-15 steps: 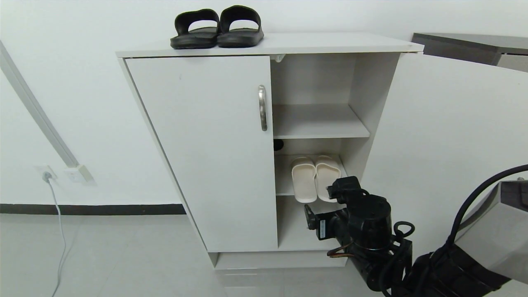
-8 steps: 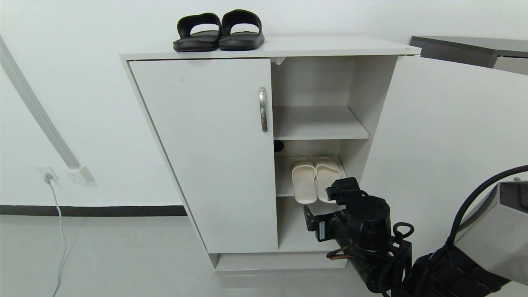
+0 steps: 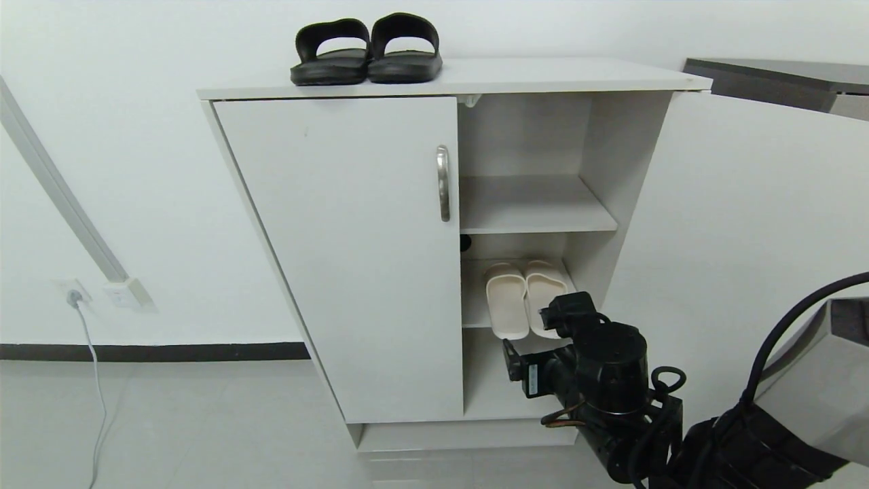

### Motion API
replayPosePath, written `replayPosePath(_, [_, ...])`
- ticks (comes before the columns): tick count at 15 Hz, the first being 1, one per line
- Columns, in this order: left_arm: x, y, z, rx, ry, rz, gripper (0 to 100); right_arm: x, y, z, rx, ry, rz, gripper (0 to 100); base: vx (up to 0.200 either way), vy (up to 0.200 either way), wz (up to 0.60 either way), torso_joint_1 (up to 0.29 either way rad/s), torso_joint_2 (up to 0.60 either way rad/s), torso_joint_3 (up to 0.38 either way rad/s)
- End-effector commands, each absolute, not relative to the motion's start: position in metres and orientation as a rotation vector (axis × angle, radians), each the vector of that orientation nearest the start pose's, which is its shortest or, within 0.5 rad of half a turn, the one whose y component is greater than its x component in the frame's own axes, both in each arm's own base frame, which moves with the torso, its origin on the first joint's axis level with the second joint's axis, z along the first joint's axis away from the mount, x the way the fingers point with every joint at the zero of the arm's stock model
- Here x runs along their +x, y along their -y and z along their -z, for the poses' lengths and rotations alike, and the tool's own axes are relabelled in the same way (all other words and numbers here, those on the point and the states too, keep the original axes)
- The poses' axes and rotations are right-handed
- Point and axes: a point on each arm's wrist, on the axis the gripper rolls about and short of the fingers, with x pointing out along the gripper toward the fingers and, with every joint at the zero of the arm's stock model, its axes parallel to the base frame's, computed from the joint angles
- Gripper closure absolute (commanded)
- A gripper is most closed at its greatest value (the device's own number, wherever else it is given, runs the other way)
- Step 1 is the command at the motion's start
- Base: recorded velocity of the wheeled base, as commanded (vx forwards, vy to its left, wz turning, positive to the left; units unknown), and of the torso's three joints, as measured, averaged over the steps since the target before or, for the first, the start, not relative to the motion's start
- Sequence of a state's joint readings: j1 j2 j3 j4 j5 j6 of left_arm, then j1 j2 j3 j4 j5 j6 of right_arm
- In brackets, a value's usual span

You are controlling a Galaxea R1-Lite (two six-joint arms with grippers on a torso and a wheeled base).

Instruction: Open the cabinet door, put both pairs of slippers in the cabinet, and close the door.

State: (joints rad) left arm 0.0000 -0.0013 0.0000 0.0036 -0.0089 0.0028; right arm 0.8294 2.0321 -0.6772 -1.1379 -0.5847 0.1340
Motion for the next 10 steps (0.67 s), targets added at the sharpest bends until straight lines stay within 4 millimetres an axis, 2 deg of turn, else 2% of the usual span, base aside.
replayPosePath(1, [-0.0228,0.0002,-0.0752,0.003,-0.003,0.008,100,0.2392,-0.2423,-0.0959,-0.002,-0.174,-0.232,0,0.000,0.200,0.00,0.007,0.00,0.012])
replayPosePath(10, [-0.0228,0.0002,-0.0752,0.003,-0.003,0.008,100,0.2388,-0.2394,-0.0943,0.016,-0.151,-0.248,0,0.000,0.200,0.00,0.001,0.00,0.002])
